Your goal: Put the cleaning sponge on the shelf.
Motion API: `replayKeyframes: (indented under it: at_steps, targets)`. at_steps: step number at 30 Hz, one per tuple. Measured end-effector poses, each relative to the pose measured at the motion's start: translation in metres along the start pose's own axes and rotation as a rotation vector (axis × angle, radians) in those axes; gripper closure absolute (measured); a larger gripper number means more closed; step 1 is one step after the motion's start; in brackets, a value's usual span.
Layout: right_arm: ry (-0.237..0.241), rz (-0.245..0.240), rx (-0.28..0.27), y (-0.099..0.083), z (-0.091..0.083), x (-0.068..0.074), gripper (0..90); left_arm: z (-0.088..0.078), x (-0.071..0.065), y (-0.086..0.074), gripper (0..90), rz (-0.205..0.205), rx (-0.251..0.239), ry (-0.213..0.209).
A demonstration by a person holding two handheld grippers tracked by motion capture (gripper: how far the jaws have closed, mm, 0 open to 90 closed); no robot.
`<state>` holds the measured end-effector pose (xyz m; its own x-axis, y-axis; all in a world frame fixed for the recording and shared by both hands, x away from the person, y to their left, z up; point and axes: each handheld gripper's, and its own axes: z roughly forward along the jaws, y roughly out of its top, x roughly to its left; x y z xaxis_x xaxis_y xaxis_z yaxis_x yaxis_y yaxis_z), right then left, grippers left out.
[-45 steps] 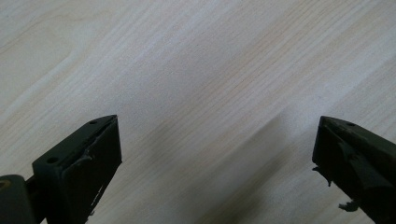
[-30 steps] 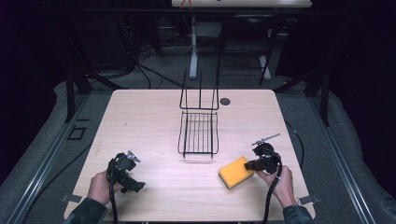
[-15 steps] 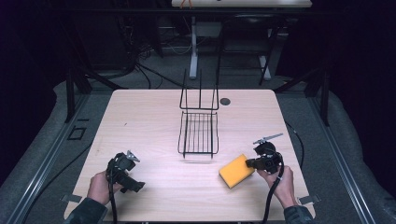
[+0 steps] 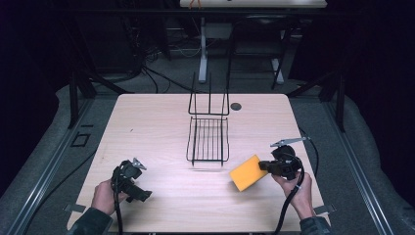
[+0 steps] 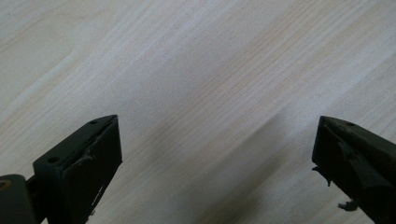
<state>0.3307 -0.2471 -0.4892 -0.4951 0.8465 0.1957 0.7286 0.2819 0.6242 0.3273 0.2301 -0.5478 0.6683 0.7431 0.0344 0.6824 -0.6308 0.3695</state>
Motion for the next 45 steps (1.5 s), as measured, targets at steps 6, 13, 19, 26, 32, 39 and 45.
replayKeyframes:
  at_steps: [6,13,19,26,32,39,45]
  targets:
    - [-0.008,-0.01,-0.024,0.003,-0.007,0.002,88.6,0.0,0.0,0.0,1.4,0.0,-0.002,0.002]
    - [-0.015,-0.003,-0.041,0.007,-0.014,0.006,88.6,0.0,0.0,0.0,1.4,0.0,-0.002,0.003]
    - [-0.023,-0.006,-0.062,0.01,-0.02,0.007,88.6,0.0,0.001,0.0,1.4,-0.002,0.0,0.005]
    - [-0.022,-0.007,-0.073,0.013,-0.026,0.01,88.7,0.0,0.001,0.0,1.4,-0.001,0.0,0.006]
    - [-0.022,-0.019,-0.089,0.017,-0.028,0.013,88.7,0.0,0.001,-0.001,1.4,-0.006,0.003,0.006]
    - [-0.019,-0.029,-0.104,0.025,-0.031,0.017,88.7,0.0,0.001,-0.001,1.4,-0.005,0.003,0.007]
    - [-0.018,-0.044,-0.113,0.033,-0.034,0.02,88.6,0.0,0.002,-0.001,1.4,-0.004,0.004,0.007]
